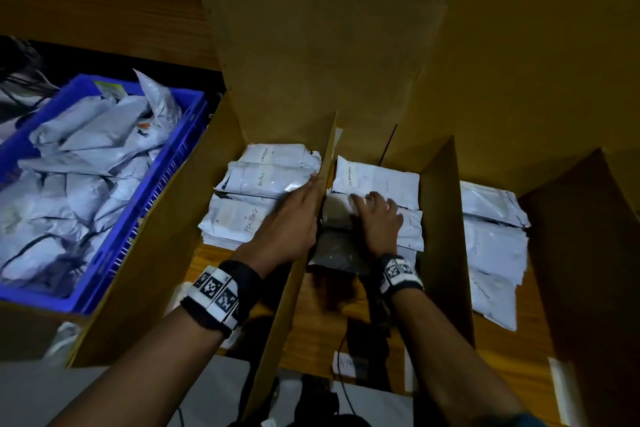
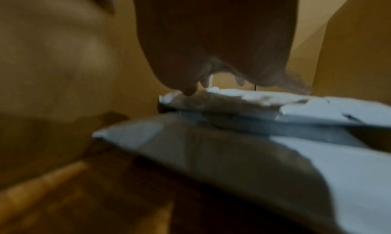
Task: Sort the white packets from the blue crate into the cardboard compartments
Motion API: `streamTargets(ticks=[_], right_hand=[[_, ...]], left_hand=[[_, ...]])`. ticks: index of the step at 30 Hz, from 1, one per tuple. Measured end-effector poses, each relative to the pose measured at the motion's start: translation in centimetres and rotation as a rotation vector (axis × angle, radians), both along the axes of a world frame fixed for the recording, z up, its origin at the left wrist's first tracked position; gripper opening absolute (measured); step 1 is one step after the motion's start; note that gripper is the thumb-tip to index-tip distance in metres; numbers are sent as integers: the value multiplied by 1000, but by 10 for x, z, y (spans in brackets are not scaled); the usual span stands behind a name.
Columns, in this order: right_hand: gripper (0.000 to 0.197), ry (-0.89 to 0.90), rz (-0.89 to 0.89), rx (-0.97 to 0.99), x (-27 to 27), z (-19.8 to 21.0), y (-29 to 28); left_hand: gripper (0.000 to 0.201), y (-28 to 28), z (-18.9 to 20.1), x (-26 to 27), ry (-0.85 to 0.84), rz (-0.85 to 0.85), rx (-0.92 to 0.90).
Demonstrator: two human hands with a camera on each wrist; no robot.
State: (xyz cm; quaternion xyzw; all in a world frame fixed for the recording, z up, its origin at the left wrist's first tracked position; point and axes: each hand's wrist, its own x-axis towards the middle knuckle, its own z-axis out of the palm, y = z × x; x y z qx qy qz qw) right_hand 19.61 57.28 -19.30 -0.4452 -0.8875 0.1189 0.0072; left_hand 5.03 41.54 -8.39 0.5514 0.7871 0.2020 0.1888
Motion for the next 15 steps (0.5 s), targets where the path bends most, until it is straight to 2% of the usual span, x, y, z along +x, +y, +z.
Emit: streamTargets(ticks=[2,4,7,15], right_hand=[[74,-62,1,-130,3,-19,-11],[74,-56,-1,-218,7,-35,-14],[67,-86,-16,-241,6,-45,-6],[65,-111,-27,-232,1,-47,-1]], left_hand=[[77,1,2,3,-1,-5,-5],[78,2,4,3,-12,-13,-15],[78,2,6,4,-23,-12,-3],[74,0,8,5,-7,1,-20]])
